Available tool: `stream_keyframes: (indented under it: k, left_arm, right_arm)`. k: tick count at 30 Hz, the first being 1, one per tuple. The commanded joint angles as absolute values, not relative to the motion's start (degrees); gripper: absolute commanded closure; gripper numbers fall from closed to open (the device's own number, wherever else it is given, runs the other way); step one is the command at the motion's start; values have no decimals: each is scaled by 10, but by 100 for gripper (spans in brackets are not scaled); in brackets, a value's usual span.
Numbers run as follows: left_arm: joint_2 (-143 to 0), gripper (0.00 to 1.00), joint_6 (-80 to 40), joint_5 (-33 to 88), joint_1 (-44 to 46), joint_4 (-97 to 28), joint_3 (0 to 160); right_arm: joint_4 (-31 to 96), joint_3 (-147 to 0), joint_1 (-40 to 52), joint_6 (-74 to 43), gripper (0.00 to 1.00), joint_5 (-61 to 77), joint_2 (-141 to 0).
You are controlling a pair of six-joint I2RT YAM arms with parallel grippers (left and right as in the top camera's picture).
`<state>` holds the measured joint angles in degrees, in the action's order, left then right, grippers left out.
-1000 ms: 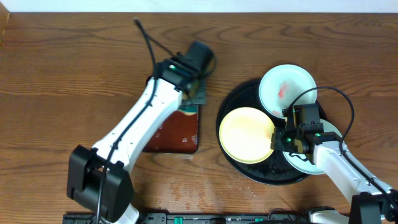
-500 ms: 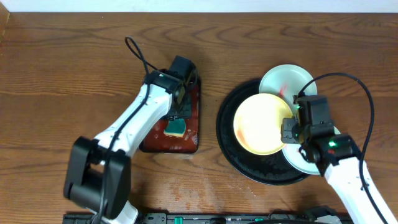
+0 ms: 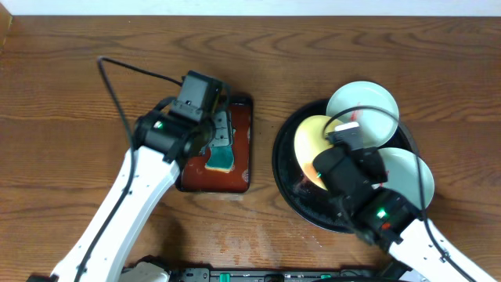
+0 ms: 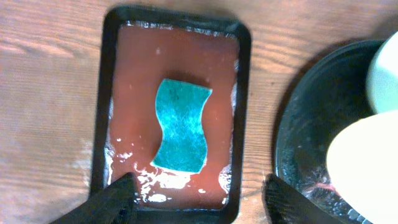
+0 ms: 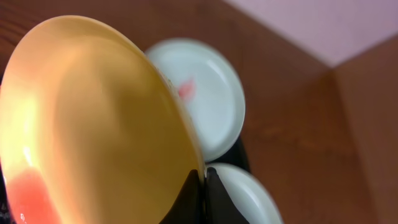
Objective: Clean dirty plates on tray and stack at the side
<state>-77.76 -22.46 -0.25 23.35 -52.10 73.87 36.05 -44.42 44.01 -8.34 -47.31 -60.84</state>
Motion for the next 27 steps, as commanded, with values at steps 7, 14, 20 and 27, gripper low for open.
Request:
stream_keyframes:
  k: [7, 14, 20, 27]
  left_arm:
    - [-749, 19, -223, -5, 230, -522, 751]
    - [-749, 18, -223, -5, 230, -522, 751]
    - [-749, 18, -223, -5, 230, -522, 751]
    - [-749, 18, -223, -5, 230, -522, 751]
  right_arm:
    - [258, -458, 532, 103, 99, -639, -603]
    - [172, -458, 564, 224, 99, -689, -603]
    - [147, -458, 584, 245, 99, -697, -603]
    - [147, -458, 587, 245, 99, -696, -603]
